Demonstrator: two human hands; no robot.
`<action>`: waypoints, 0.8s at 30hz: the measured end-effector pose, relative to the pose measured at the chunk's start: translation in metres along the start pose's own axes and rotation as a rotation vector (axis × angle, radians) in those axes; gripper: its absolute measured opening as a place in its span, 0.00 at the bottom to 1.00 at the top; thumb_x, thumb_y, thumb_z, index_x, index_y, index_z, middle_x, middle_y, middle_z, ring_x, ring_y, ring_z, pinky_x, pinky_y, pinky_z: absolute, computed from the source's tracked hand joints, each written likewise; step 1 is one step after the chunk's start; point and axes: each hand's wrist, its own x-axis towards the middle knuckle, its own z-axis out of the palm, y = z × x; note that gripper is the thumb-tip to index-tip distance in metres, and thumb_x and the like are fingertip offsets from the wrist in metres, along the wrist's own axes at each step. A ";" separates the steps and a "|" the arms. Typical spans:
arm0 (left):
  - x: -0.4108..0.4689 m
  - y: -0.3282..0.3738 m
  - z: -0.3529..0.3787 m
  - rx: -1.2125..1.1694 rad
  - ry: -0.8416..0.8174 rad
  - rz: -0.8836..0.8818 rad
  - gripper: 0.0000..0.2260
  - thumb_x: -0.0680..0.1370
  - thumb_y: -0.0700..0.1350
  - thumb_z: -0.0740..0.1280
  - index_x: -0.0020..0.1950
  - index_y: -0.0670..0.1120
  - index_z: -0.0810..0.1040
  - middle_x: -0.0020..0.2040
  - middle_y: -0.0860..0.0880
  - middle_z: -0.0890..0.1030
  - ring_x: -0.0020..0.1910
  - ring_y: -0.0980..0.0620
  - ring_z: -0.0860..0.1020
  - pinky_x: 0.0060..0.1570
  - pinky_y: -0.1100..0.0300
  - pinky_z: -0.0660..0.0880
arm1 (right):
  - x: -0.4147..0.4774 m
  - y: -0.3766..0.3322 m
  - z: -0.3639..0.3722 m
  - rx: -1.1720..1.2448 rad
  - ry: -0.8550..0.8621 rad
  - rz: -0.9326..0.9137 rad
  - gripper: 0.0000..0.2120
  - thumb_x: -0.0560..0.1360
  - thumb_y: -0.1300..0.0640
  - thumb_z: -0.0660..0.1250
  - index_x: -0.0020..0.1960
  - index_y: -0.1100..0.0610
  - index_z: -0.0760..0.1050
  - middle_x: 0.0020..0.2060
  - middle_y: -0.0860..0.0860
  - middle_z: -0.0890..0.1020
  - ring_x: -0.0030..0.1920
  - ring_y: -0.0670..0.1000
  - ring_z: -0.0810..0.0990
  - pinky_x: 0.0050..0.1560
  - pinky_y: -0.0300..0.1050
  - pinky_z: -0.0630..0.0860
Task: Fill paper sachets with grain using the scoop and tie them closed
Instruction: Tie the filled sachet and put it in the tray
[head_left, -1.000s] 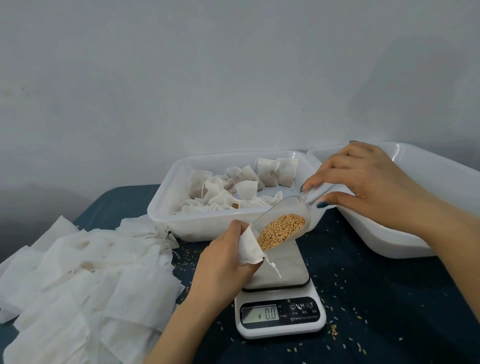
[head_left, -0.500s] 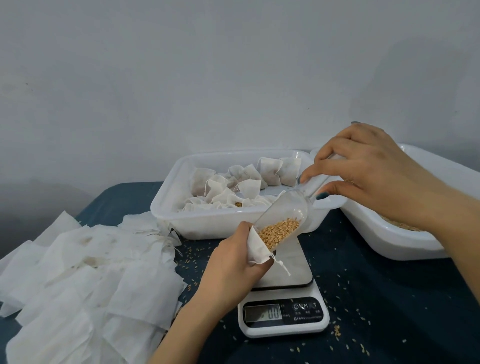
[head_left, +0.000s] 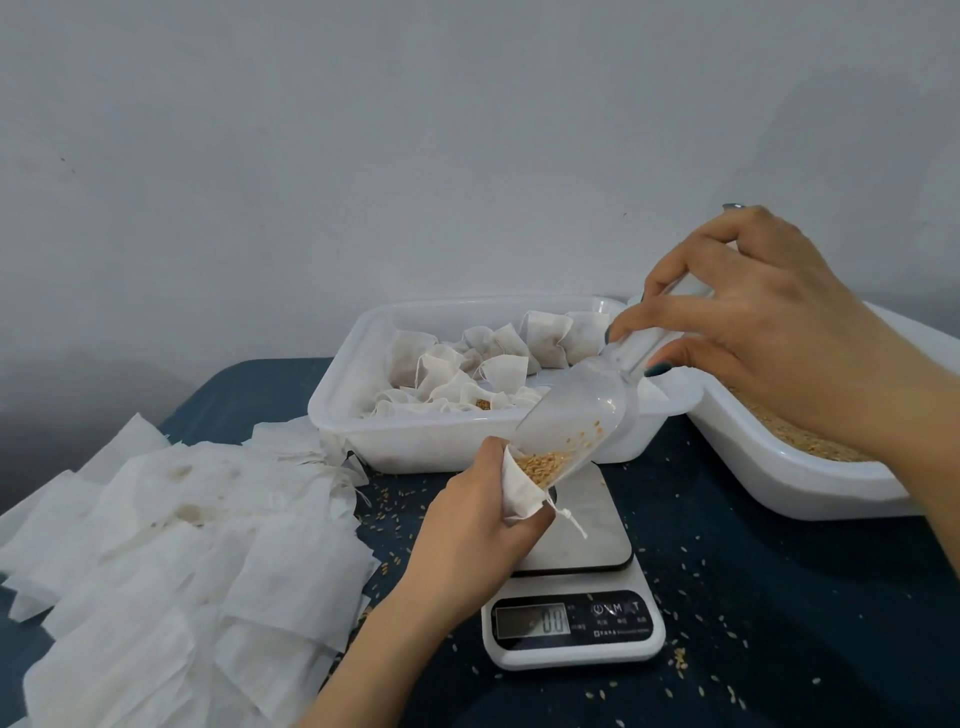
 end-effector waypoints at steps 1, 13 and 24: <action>0.000 0.000 0.000 -0.001 0.004 -0.002 0.13 0.72 0.60 0.63 0.51 0.56 0.67 0.44 0.56 0.80 0.42 0.56 0.77 0.43 0.52 0.76 | 0.000 0.000 0.000 0.000 0.003 0.008 0.17 0.75 0.47 0.62 0.53 0.52 0.86 0.47 0.55 0.82 0.50 0.66 0.76 0.53 0.59 0.70; 0.001 0.000 -0.004 -0.087 0.065 0.016 0.09 0.71 0.56 0.62 0.47 0.55 0.68 0.35 0.56 0.76 0.33 0.58 0.72 0.33 0.62 0.65 | -0.034 0.015 0.015 0.135 -0.059 0.260 0.17 0.74 0.43 0.62 0.56 0.46 0.83 0.47 0.48 0.79 0.50 0.58 0.72 0.59 0.60 0.66; 0.005 -0.008 -0.009 -0.256 0.080 0.044 0.06 0.75 0.58 0.57 0.43 0.58 0.68 0.30 0.53 0.69 0.29 0.50 0.64 0.31 0.49 0.64 | -0.071 -0.002 0.040 0.629 -0.062 0.773 0.17 0.70 0.37 0.62 0.56 0.39 0.76 0.54 0.47 0.78 0.53 0.41 0.76 0.64 0.50 0.70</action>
